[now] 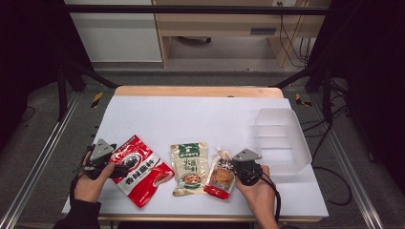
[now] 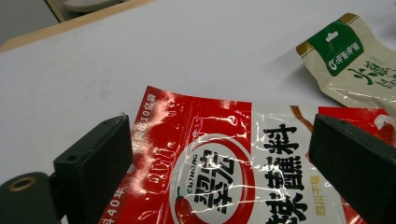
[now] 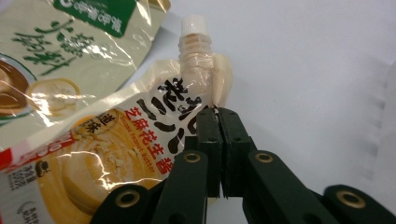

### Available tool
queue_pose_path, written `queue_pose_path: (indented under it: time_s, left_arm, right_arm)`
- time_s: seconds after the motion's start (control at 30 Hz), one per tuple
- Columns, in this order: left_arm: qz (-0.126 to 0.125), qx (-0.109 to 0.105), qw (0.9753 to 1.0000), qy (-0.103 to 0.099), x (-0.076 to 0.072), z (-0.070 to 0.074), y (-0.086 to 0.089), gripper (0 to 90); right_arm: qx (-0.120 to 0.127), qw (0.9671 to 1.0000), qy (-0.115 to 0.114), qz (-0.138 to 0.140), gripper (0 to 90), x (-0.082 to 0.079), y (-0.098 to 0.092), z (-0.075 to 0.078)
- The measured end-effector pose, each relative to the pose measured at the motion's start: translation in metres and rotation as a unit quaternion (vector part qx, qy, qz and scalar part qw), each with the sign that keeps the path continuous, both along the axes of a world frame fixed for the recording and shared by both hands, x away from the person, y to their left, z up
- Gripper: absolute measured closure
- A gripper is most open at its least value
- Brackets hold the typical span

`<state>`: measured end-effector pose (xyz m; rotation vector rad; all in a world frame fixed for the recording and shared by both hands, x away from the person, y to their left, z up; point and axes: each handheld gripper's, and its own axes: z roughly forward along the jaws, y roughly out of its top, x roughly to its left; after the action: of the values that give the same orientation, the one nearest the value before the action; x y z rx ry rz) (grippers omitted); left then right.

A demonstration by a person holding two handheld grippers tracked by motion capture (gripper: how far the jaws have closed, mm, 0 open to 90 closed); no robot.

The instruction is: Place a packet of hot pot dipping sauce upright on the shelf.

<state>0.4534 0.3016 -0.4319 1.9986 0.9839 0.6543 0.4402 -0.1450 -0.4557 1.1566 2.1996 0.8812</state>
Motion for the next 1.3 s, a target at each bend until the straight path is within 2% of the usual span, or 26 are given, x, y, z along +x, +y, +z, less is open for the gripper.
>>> queue_pose_path:
  time_s: [0.13, 0.17, 0.23, 0.27, 0.4, 0.47, 0.5, 0.53, 0.57, 0.6, 0.63, 0.67, 0.73, 0.8, 0.83, 0.9, 0.93, 0.97, 1.0, 1.07, 1.1, 1.13, 1.17, 1.2, 1.27, 1.3]
  left_arm:
    - [-0.007, -0.002, 1.0000, -0.002, -0.001, 0.002, -0.002, 6.3]
    - [-0.011, -0.002, 0.9999, -0.004, -0.002, 0.003, -0.005, 6.3]
    - [-0.015, -0.003, 0.9999, -0.004, -0.002, 0.003, -0.006, 6.3]
    - [-0.020, -0.004, 0.9998, -0.006, -0.003, 0.005, -0.010, 6.3]
    - [-0.036, -0.005, 0.9993, -0.008, -0.005, 0.011, -0.020, 6.2]
    - [-0.040, -0.005, 0.9992, -0.008, -0.006, 0.012, -0.023, 6.1]
    - [-0.044, -0.007, 0.9990, -0.008, -0.006, 0.015, -0.027, 6.1]
    - [-0.055, -0.012, 0.9984, -0.010, -0.008, 0.019, -0.033, 6.1]
    - [-0.055, -0.012, 0.9984, -0.010, -0.008, 0.019, -0.033, 6.1]
    - [-0.070, -0.002, 0.9974, -0.014, -0.010, 0.024, -0.042, 6.3]
    - [-0.070, -0.002, 0.9974, -0.014, -0.010, 0.024, -0.042, 6.7]
    - [-0.091, 0.006, 0.9958, -0.014, -0.013, 0.030, -0.052, 7.1]
    - [-0.108, 0.014, 0.9939, -0.014, -0.015, 0.035, -0.060, 7.5]
    - [-0.115, 0.019, 0.9931, -0.015, -0.016, 0.038, -0.064, 8.0]
    - [-0.128, 0.026, 0.9912, -0.019, -0.017, 0.043, -0.071, 8.3]
    - [-0.143, 0.026, 0.9892, -0.021, -0.016, 0.050, -0.078, 9.5]
    - [-0.143, 0.026, 0.9892, -0.021, -0.016, 0.050, -0.078, 10.0]
    - [-0.154, 0.027, 0.9874, -0.026, -0.014, 0.056, -0.085, 11.2]
    - [-0.154, 0.027, 0.9874, -0.026, -0.014, 0.056, -0.085, 11.9]
    - [-0.170, 0.037, 0.9843, -0.030, -0.009, 0.066, -0.097, 12.9]
    - [-0.170, 0.037, 0.9843, -0.030, -0.009, 0.066, -0.097, 13.9]
    - [-0.183, 0.042, 0.9818, -0.028, -0.003, 0.072, -0.104, 14.6]
    - [-0.183, 0.042, 0.9818, -0.028, -0.003, 0.072, -0.104, 15.2]
    - [-0.195, 0.042, 0.9796, -0.024, 0.002, 0.076, -0.112, 17.0]
    - [-0.213, 0.040, 0.9761, -0.019, 0.007, 0.079, -0.120, 21.0]
    - [-0.213, 0.040, 0.9761, -0.019, 0.007, 0.079, -0.120, 22.5]
  right_arm:
    - [0.011, 0.9998, -0.016, 0.006, 89.4, -0.004, -0.001, 0.008]
    - [0.025, 0.9991, -0.031, 0.016, 89.5, -0.007, -0.002, 0.015]
    - [0.031, 0.9988, -0.034, 0.017, 89.6, -0.009, -0.002, 0.018]
    - [0.042, 0.9976, -0.048, 0.026, 89.7, -0.012, -0.003, 0.027]
    - [0.049, 0.9951, -0.069, 0.051, 89.8, -0.019, -0.002, 0.044]
    - [0.053, 0.9943, -0.072, 0.058, 89.9, -0.020, -0.002, 0.049]
    - [0.054, 0.9935, -0.075, 0.066, 89.9, -0.022, 0.000, 0.053]
    - [0.055, 0.9914, -0.080, 0.088, 90.0, -0.024, 0.002, 0.062]
    - [0.055, 0.9914, -0.080, 0.088, 90.0, -0.024, 0.002, 0.062]
    - [0.053, 0.9887, -0.085, 0.111, 90.0, -0.024, 0.004, 0.070]
    - [0.053, 0.9887, -0.085, 0.111, 90.0, -0.024, 0.004, 0.070]
    - [0.057, 0.9854, -0.088, 0.135, 90.0, -0.023, 0.007, 0.077]
    - [0.061, 0.9827, -0.089, 0.151, 90.0, -0.020, 0.009, 0.082]
    - [0.056, 0.9805, -0.090, 0.166, 90.0, -0.015, 0.013, 0.088]
    - [0.052, 0.9799, -0.090, 0.170, 90.0, -0.012, 0.015, 0.092]
    - [0.046, 0.9787, -0.095, 0.176, 90.0, -0.007, 0.017, 0.097]
    - [0.048, 0.9774, -0.097, 0.182, 90.0, -0.004, 0.017, 0.100]
    - [0.049, 0.9760, -0.101, 0.187, 90.0, -0.001, 0.018, 0.103]
    - [0.049, 0.9760, -0.101, 0.187, 90.0, -0.001, 0.018, 0.103]
    - [0.057, 0.9728, -0.099, 0.201, 90.0, 0.007, 0.022, 0.109]
    - [0.060, 0.9711, -0.098, 0.209, 90.0, 0.008, 0.024, 0.110]
    - [0.062, 0.9688, -0.097, 0.219, 90.0, 0.008, 0.027, 0.112]
    - [0.062, 0.9688, -0.097, 0.219, 90.0, 0.008, 0.027, 0.112]
    - [0.060, 0.9659, -0.099, 0.232, 90.0, 0.008, 0.033, 0.113]
    - [0.059, 0.9632, -0.100, 0.243, 90.0, 0.007, 0.038, 0.114]
    - [0.060, 0.9623, -0.098, 0.247, 90.0, 0.006, 0.041, 0.114]
